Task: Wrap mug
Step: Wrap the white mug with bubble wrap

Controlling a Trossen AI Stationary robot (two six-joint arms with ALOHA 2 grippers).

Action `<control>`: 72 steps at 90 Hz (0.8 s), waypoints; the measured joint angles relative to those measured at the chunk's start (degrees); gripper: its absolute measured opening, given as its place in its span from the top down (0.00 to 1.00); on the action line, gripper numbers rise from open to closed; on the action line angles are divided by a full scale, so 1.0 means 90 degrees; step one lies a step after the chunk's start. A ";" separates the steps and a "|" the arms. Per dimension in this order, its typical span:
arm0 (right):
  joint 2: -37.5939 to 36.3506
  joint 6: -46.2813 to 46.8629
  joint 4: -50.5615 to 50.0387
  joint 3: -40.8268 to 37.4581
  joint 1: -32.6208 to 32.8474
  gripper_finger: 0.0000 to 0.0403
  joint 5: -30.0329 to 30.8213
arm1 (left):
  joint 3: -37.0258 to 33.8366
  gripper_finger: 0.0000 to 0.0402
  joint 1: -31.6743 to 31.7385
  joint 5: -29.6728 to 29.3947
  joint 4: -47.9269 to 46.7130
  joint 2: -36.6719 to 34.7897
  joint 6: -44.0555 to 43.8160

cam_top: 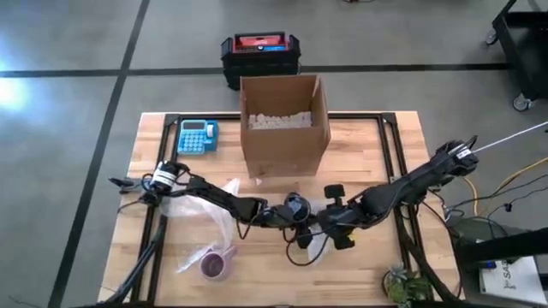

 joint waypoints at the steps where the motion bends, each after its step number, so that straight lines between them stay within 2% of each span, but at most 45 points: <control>1: -0.0031 -0.0007 0.0014 0.0001 0.0031 0.95 -0.0036 | 0.0000 1.00 0.0000 0.0000 0.0000 0.0000 0.0000; 10: -0.0151 -0.0067 0.0465 -0.0114 0.0370 0.95 -0.0540 | -0.0002 1.00 0.0000 0.0000 -0.0007 0.0001 -0.0002; 18: -0.0151 -0.0079 0.0964 -0.0472 0.0781 0.95 -0.0584 | -0.0007 1.00 0.0000 0.0002 0.0033 0.0006 0.0003; 34: -0.0111 -0.0057 0.3363 -0.1598 0.1249 0.95 -0.0508 | -0.0017 1.00 0.0005 0.0010 0.0143 0.0019 0.0012; 41: -0.0109 -0.0105 0.4366 -0.1952 0.1281 0.95 -0.0018 | -0.0019 1.00 0.0005 0.0012 0.0171 0.0020 0.0002; 49: -0.0111 -0.0212 0.4634 -0.2131 0.1254 0.95 0.0688 | -0.0019 1.00 0.0005 0.0017 0.0180 0.0022 -0.0001; 61: -0.0116 -0.0380 0.4624 -0.2247 0.1062 0.95 0.1389 | -0.0019 1.00 0.0005 0.0022 0.0210 0.0024 -0.0002; 72: -0.0116 -0.0253 0.4012 -0.2271 0.0881 0.95 0.1992 | -0.0022 1.00 0.0005 0.0022 0.0223 0.0027 0.0002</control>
